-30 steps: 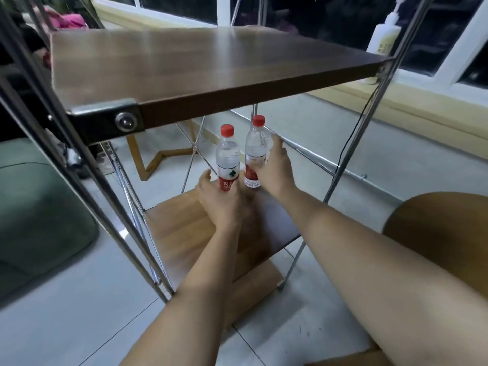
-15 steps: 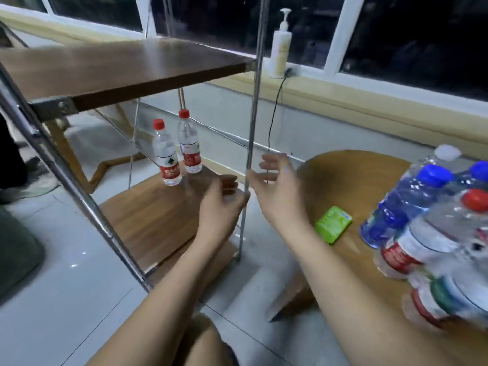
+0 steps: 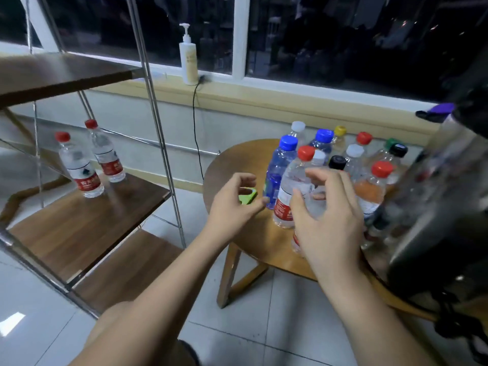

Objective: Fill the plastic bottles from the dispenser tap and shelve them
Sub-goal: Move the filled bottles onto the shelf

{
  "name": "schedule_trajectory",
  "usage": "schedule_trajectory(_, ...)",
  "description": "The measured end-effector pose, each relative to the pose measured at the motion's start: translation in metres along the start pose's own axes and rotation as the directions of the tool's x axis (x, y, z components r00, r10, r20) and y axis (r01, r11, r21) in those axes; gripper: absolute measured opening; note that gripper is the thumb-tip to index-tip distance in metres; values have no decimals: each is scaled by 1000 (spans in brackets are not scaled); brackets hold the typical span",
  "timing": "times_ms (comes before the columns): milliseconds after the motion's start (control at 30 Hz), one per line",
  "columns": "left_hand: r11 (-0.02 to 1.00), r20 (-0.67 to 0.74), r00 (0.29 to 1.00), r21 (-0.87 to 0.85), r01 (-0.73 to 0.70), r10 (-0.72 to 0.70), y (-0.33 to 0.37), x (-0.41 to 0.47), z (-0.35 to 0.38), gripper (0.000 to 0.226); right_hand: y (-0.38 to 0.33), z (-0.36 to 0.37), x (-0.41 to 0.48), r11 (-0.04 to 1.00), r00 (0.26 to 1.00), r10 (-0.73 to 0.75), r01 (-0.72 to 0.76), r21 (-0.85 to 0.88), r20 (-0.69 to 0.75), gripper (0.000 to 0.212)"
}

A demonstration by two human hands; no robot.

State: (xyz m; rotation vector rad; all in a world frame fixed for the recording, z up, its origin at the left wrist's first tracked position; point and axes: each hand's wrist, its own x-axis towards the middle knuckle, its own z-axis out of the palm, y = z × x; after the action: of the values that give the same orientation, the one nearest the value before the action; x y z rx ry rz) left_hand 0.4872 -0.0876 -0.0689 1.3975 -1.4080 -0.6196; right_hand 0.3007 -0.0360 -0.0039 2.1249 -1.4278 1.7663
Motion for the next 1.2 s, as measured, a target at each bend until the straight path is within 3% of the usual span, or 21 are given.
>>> schedule_trajectory(133, 998, 46, 999, 56, -13, 11, 8, 6, 33, 63, 24, -21, -16, 995, 996, 58, -63, -75, -68, 48)
schedule_trajectory(333, 991, 72, 997, 131, -3, -6, 13, 12, 65, 67, 52, -13, -35, 931, 931, 365, -365, -21, 7, 81)
schedule_trajectory(533, 992, 29, 1000, 124, -16, 13, 22, 10, 73, 59, 67, -5, -35, 879, 868, 476, -464, -106, 143, 70)
schedule_trajectory(833, 986, -99, 995, 169, -12, 29, 4, -22, -22, 48, 23, 32, -31, 932, 888, 353, -363, -23, 295, 65)
schedule_trajectory(1200, 933, -479, 870, 247, 261, -117, -99, -24, -193, 57, -66, 230, -17, 945, 777, 124, -283, 166, 618, 66)
